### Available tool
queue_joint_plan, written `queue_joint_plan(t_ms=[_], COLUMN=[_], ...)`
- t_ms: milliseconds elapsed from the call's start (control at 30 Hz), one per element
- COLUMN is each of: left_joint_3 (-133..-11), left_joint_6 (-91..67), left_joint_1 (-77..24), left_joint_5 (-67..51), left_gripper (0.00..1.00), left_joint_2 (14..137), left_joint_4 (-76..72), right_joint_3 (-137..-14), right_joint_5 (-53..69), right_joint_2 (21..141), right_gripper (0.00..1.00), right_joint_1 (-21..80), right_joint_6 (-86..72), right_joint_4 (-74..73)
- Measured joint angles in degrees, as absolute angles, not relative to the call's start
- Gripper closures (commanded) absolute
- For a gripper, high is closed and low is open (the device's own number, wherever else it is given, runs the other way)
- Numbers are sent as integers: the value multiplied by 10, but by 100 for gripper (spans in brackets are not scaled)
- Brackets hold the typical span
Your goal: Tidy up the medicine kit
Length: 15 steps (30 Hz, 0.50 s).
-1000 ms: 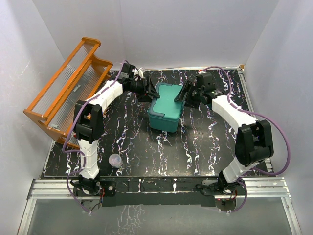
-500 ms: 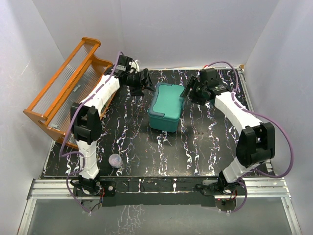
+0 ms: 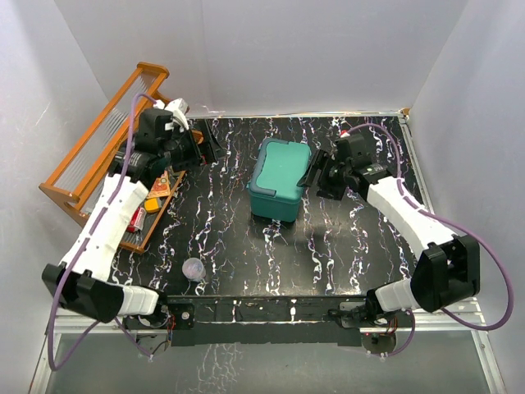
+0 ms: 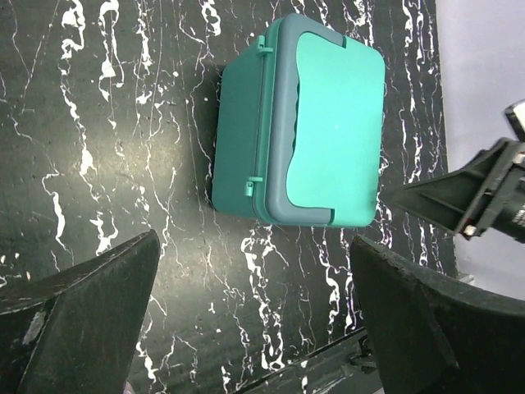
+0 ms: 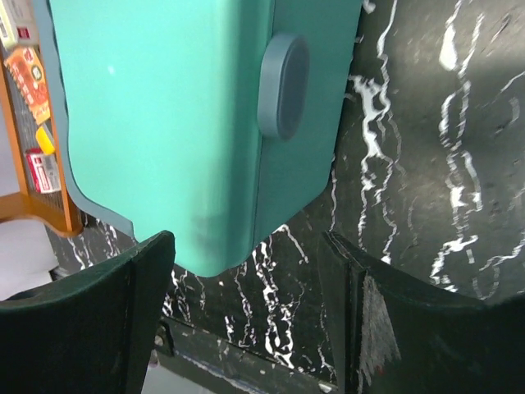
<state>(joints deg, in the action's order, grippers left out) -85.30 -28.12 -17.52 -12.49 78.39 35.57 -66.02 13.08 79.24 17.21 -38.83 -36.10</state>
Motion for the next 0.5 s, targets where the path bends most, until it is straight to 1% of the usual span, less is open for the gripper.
queue_joint_plan(t_ms=[100,300,500], left_joint_3=[-822,-763,-745], left_joint_6=[-296,-289,-277], left_joint_1=[-175,-175,-175], left_joint_5=[-123,-139,-142], left_gripper=[1,1,1], left_joint_2=[745,714,677], left_joint_4=[357,354,351], right_joint_3=[-637,-623,-615], right_joint_5=[139,147,120], right_joint_2=[792,805,812], right_gripper=[33,34,35], right_joint_1=[196,254,316], right_joint_6=[-411,-439,-454], right_joint_4=[-355,-317,-251])
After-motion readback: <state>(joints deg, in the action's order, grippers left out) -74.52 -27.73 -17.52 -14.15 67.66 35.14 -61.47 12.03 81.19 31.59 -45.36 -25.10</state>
